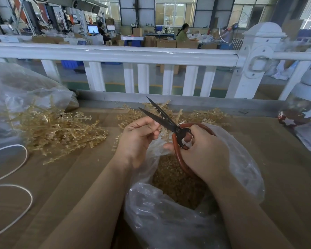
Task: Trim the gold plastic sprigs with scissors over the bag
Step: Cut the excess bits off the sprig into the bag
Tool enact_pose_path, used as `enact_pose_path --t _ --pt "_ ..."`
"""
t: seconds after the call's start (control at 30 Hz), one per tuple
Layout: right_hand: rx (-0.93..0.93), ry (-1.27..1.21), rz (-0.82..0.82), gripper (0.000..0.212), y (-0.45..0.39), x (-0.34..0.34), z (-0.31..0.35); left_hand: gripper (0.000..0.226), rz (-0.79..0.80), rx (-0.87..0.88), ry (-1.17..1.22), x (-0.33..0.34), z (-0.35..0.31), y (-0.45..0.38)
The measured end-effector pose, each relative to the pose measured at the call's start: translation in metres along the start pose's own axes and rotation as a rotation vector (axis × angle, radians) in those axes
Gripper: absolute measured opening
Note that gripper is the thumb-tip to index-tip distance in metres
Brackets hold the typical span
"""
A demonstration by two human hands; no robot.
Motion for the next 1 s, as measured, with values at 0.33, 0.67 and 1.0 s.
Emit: enact_pose_path --t 0.33,0.67,1.0 --pt "-0.031 -0.032 -0.055 0.075 -0.0003 -0.0031 0.0030 0.013 0.028 -0.003 0.004 0.0012 -0.0005 -0.0011" --pt "-0.043 -0.058 -0.052 0.082 0.0001 -0.0010 0.0033 0.009 0.059 0.028 -0.098 0.0039 -0.0032 0.0003" --pt "-0.047 -0.118 -0.031 0.082 -0.0013 0.0012 0.0042 0.006 0.111 0.054 -0.102 0.0058 -0.0029 -0.0014"
Point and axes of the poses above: each hand's wrist, its own y-axis away from the middle knuckle, its own x-axis out of the palm, z = x × y, the point moved 8 cm from there along -y, towards the middle knuckle, and after that the axes turned 5 degrees about -x, right-handed, at the moved point
